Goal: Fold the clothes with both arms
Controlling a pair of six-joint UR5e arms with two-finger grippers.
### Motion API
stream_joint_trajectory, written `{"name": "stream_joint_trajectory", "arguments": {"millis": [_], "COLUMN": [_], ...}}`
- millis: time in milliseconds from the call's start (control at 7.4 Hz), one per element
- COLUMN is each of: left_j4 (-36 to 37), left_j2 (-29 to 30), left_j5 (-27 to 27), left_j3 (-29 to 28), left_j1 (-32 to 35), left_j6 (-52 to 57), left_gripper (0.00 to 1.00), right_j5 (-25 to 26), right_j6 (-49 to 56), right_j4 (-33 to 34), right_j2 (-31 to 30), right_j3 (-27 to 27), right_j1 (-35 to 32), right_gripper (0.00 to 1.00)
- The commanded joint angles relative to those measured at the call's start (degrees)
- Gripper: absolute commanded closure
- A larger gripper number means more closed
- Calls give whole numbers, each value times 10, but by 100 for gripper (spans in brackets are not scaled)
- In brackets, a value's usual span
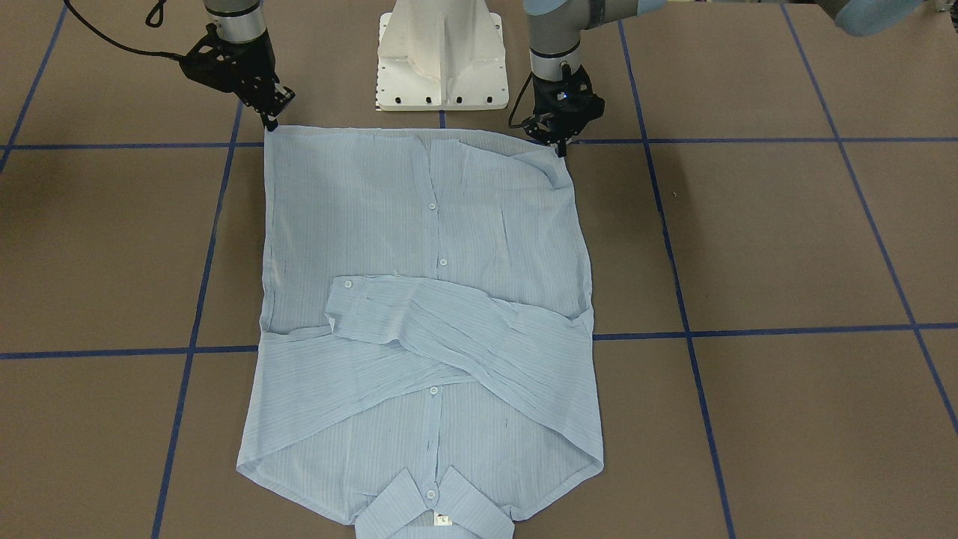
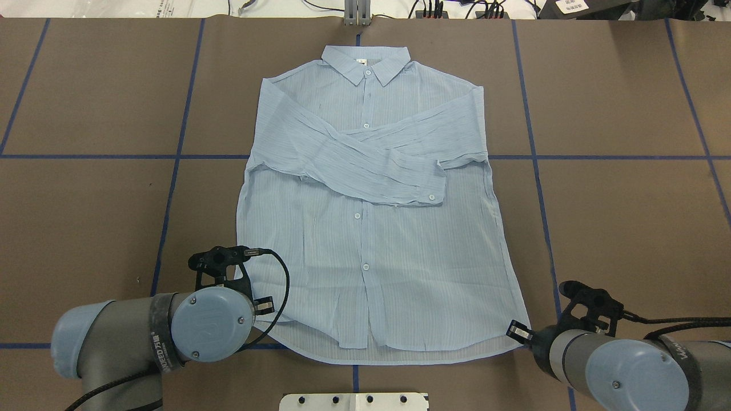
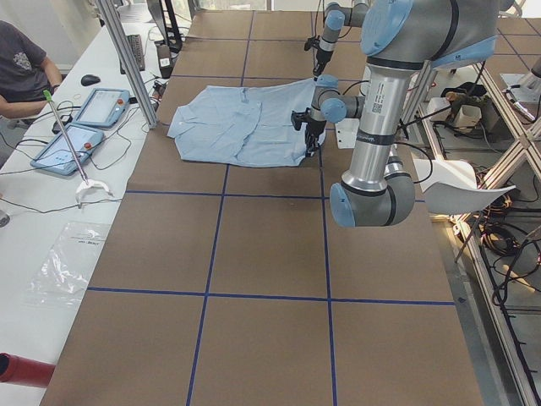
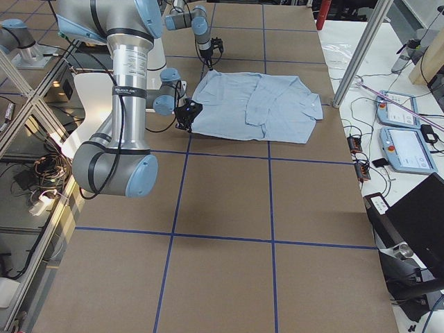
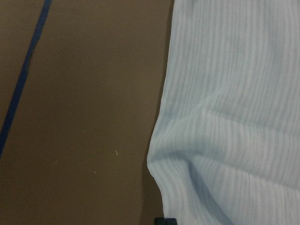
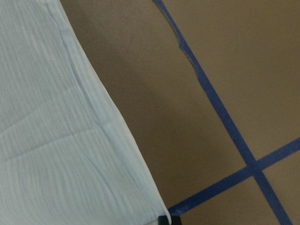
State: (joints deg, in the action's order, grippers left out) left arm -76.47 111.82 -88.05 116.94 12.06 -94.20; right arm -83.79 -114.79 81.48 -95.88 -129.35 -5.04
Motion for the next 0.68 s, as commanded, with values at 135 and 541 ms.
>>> {"name": "stream_joint_trajectory", "arguments": {"millis": [135,541], "left_j4": [0,2], "left_j2": [-21,-41], "left_j5": [-21,-33], "left_j3": [8,36], "left_j1": [-9,-14], "left_j6": [-5,-4], "left_gripper": [100,97], "right_j5": [1,1], "right_j6": [0,1], "right_j4": [0,-1], "right_j2": [-4,-13], "right_j3": [-1,-4], "right_j1": [10,11], "right_gripper": [100,100]}}
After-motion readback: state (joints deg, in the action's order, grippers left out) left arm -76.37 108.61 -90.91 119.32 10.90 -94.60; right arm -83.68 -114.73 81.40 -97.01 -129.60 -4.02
